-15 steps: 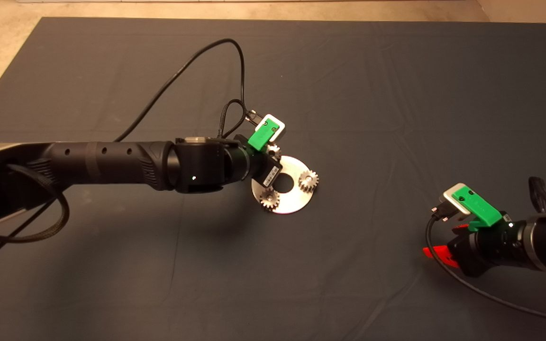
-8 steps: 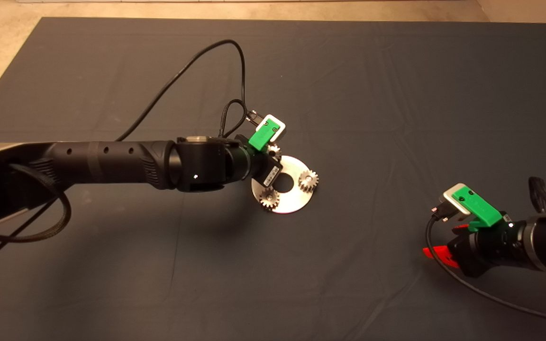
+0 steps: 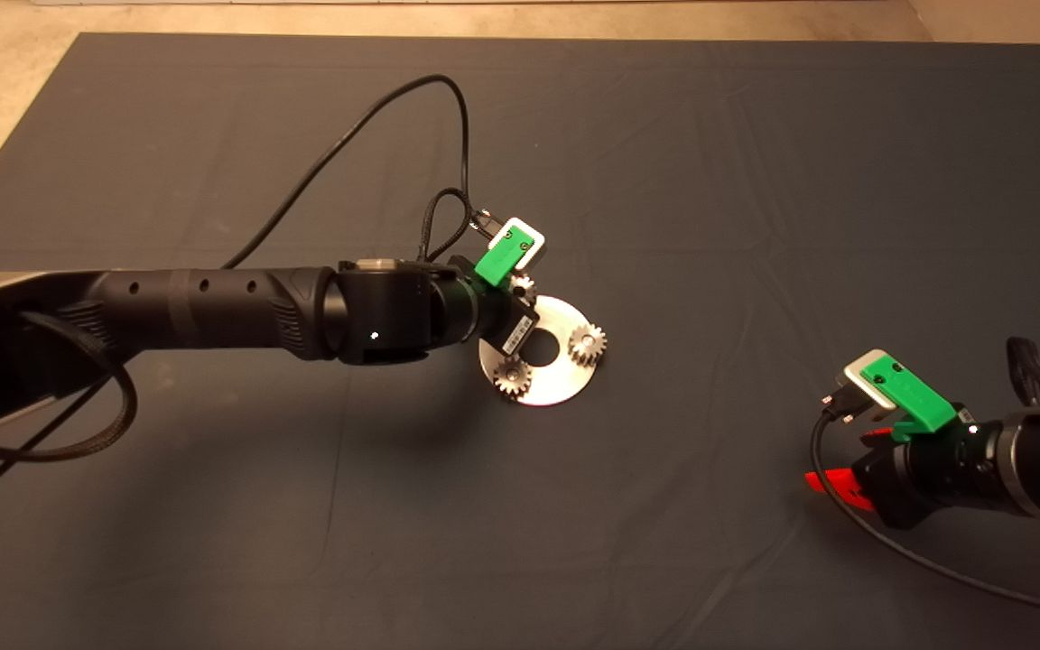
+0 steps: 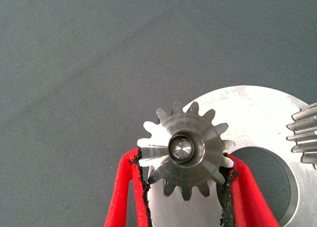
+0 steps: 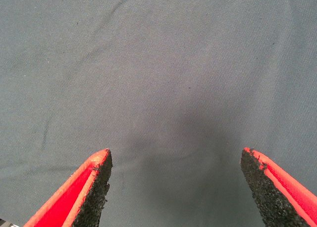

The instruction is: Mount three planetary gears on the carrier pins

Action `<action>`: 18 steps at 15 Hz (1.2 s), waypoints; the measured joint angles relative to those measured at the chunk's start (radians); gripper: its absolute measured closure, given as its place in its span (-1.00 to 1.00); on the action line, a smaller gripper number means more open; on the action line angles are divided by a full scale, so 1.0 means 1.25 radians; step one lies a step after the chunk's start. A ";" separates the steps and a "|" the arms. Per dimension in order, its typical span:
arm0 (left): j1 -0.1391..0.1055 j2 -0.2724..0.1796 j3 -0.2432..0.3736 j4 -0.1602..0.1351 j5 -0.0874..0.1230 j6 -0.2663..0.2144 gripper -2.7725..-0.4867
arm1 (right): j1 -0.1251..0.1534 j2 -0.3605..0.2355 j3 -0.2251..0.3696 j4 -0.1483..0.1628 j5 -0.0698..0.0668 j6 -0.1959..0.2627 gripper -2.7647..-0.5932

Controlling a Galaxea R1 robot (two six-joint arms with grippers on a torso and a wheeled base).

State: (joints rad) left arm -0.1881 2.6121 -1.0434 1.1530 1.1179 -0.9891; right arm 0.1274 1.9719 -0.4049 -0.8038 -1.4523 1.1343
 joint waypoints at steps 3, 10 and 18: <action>0.000 0.000 0.000 0.000 0.000 0.000 0.96 | 0.000 0.000 0.000 0.000 0.000 0.000 -0.22; 0.000 0.000 0.000 0.000 0.000 0.000 0.81 | 0.000 0.000 0.000 0.000 0.000 0.000 -0.22; 0.000 0.000 0.000 0.002 -0.003 0.000 0.58 | 0.000 0.000 0.000 0.000 0.000 0.000 -0.22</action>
State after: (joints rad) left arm -0.1881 2.6121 -1.0434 1.1551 1.1145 -0.9891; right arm 0.1274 1.9715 -0.4049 -0.8038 -1.4523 1.1343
